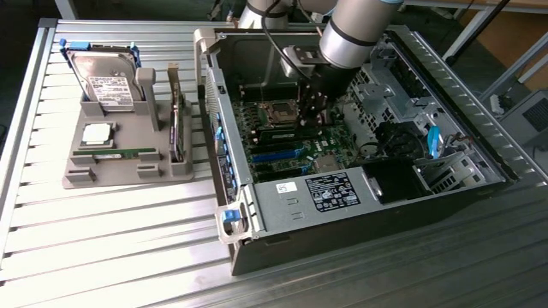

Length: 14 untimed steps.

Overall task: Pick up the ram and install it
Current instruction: 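Press down the ram until it locks into place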

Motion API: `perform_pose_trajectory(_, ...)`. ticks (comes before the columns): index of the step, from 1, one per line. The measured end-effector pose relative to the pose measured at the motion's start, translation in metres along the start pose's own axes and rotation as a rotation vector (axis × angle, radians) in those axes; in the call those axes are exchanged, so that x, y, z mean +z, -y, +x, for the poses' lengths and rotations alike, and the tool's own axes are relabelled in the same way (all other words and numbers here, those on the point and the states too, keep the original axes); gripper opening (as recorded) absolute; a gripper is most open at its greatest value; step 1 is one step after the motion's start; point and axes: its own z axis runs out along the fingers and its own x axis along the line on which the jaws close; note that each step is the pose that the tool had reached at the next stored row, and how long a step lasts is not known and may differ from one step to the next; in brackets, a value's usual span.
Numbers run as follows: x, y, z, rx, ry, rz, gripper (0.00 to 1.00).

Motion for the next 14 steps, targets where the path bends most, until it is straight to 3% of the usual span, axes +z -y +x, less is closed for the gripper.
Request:
perform_pose_trajectory(8, 0.0044, -0.0521, 0.000, 0.000, -0.0002, 0.0042, 0.09)
perform_pose_trajectory(14, 0.0100, -0.0571, 0.001, 0.000, -0.0003, 0.0041, 0.09)
